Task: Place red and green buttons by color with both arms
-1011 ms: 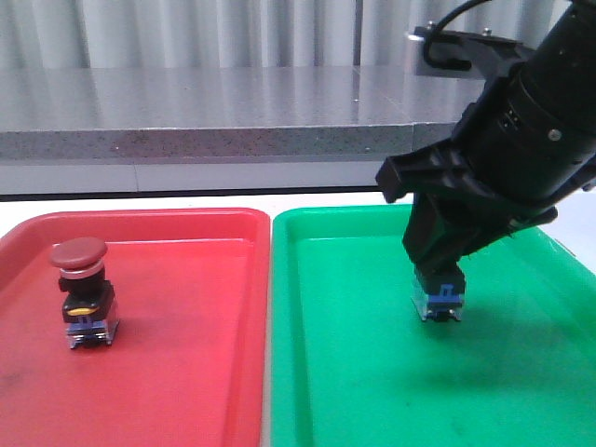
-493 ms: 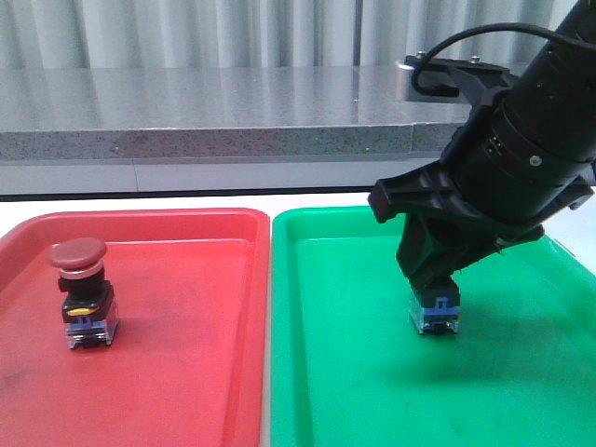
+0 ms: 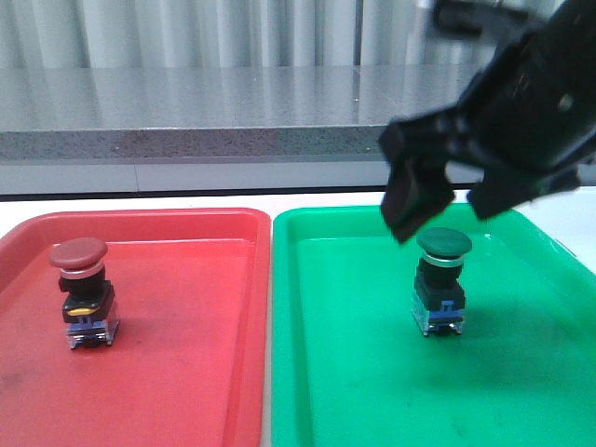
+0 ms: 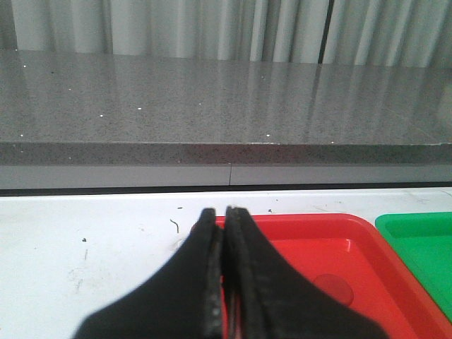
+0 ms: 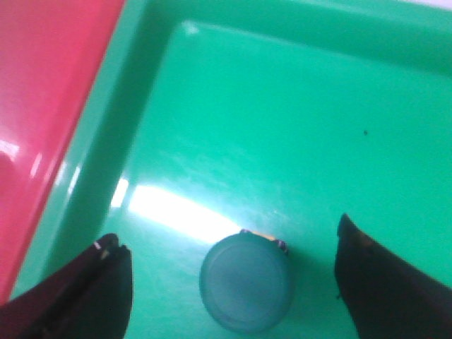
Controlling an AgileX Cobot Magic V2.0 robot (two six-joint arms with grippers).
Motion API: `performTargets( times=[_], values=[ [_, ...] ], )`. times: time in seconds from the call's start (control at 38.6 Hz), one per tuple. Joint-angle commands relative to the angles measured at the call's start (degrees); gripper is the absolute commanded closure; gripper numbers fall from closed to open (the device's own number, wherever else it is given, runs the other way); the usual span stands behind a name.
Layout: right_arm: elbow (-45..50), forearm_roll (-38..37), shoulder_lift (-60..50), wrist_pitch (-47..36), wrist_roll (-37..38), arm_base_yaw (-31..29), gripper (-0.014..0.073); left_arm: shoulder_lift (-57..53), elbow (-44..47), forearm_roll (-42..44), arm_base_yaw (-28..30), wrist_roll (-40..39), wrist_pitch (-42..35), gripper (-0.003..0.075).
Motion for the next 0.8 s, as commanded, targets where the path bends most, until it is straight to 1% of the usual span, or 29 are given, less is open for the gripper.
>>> performTargets(
  times=[0.0, 0.05, 0.08, 0.13, 0.18, 0.21, 0.29, 0.31, 0.39, 0.49, 0.62, 0.78],
  values=[
    [-1.44, -0.02, -6.16, -2.85, -0.21, -0.43, -0.0001, 0.61, -1.48, -0.36, 0.19, -0.59, -4.70, 0.0740],
    [-1.44, -0.02, -7.85, -2.85, -0.15, -1.01, 0.0041, 0.61, -1.48, -0.36, 0.19, -0.59, -4.70, 0.0740],
    [-1.44, -0.02, -8.74, -2.79, -0.15, -1.45, 0.0078, 0.61, -1.48, -0.36, 0.19, -0.59, -4.70, 0.0740],
    [-1.44, -0.02, -10.23, -2.79, -0.15, -2.41, 0.0169, 0.61, -1.48, -0.36, 0.19, -0.59, -4.70, 0.0740],
    [-1.44, -0.02, -11.71, -2.79, -0.20, -3.58, 0.0281, 0.61, -1.48, -0.36, 0.19, -0.59, -4.70, 0.0740],
    [-1.44, -0.08, -12.57, -2.79, -0.20, -4.34, 0.0363, 0.61, -1.48, -0.36, 0.19, -0.59, -4.70, 0.0740],
    [-1.44, -1.21, -15.02, -2.39, -0.33, -6.53, 0.0510, 0.61, -1.48, -0.36, 0.19, -0.59, -4.70, 0.0740],
    [-1.44, -2.00, -15.99, -1.99, -0.33, -7.31, 0.0571, 0.61, -1.48, -0.36, 0.19, -0.59, -4.70, 0.0740],
    [-1.34, -4.48, -18.96, -0.91, -0.33, -9.38, 0.0668, 0.61, -1.48, -0.36, 0.19, -0.59, -4.70, 0.0740],
    [-1.11, -8.07, -23.72, 1.34, -0.33, -11.69, 0.0662, 0.61, -1.48, -0.36, 0.19, -0.59, -4.70, 0.0740],
    [1.04, -10.18, -30.64, 2.98, -0.33, -13.18, 0.0662, 0.61, -1.48, -0.36, 0.19, -0.59, -4.70, 0.0740],
    [9.14, -10.67, -41.13, 1.79, -0.33, -13.30, 0.0662, 0.61, -1.48, -0.36, 0.19, -0.59, -4.70, 0.0740]
  ],
)
